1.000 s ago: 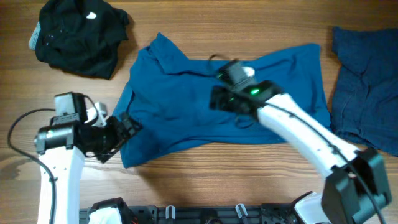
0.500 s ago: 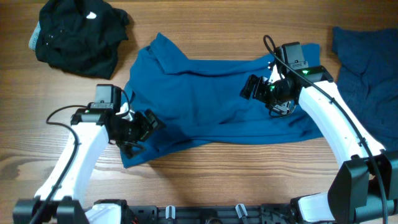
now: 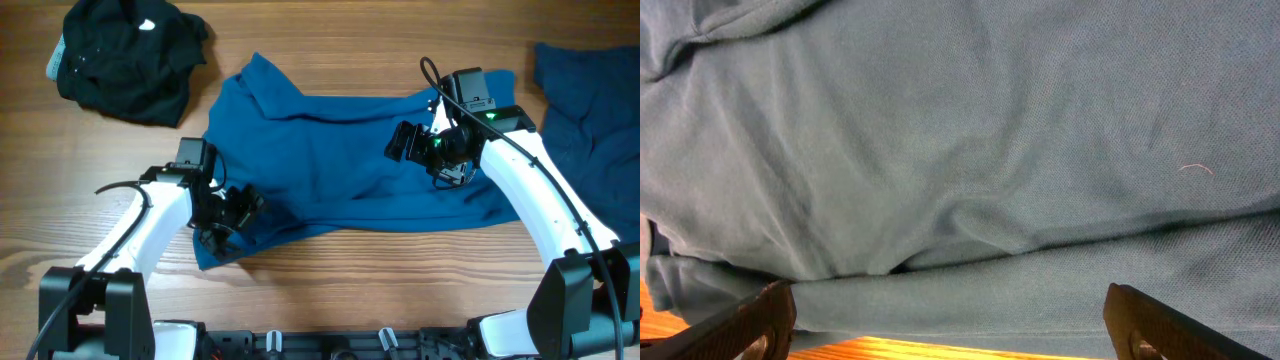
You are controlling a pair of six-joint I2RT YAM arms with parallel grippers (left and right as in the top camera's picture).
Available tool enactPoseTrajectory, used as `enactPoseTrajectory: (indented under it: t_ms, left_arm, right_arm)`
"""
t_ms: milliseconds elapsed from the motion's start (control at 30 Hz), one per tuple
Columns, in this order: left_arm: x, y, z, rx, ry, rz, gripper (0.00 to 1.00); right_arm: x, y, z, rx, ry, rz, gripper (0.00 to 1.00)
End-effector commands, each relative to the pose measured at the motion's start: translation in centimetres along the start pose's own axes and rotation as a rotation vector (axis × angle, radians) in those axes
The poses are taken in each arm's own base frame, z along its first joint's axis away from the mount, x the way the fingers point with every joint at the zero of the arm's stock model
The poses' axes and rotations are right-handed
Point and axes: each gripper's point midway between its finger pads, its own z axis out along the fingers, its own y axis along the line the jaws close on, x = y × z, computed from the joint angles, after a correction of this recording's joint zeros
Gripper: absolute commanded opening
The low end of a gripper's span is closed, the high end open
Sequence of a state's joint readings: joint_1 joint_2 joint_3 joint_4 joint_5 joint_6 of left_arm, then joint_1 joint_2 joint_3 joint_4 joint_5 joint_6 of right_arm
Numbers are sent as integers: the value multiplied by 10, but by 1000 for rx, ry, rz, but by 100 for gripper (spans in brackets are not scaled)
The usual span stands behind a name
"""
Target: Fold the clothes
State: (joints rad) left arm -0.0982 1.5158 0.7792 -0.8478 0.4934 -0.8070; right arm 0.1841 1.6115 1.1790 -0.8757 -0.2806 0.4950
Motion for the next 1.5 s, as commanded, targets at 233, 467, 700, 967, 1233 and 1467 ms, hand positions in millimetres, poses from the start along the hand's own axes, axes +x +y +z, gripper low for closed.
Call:
enactPoseTrajectory:
  t_ms: [233, 467, 700, 967, 1233, 1467]
  left_arm:
    - [-7, 0, 8, 7, -26, -16, 85]
    - [-8, 1, 9, -2, -38, -12, 82]
    - [-10, 1, 10, -14, -57, 7, 64]
    - [-8, 0, 11, -15, -57, 13, 62]
    - [-11, 3, 17, -34, -51, 0, 58]
    - [-14, 3, 23, -36, -39, -5, 49]
  right_arm:
    - [-2, 7, -11, -23, -16, -30, 100]
    - [-1, 6, -11, -19, -10, -28, 99]
    - [1, 5, -11, -16, -3, -26, 99]
    - [1, 5, -11, -16, -3, -26, 100]
    - [2, 4, -11, -14, 0, -25, 100]
    - [3, 4, -11, -12, 3, -28, 99]
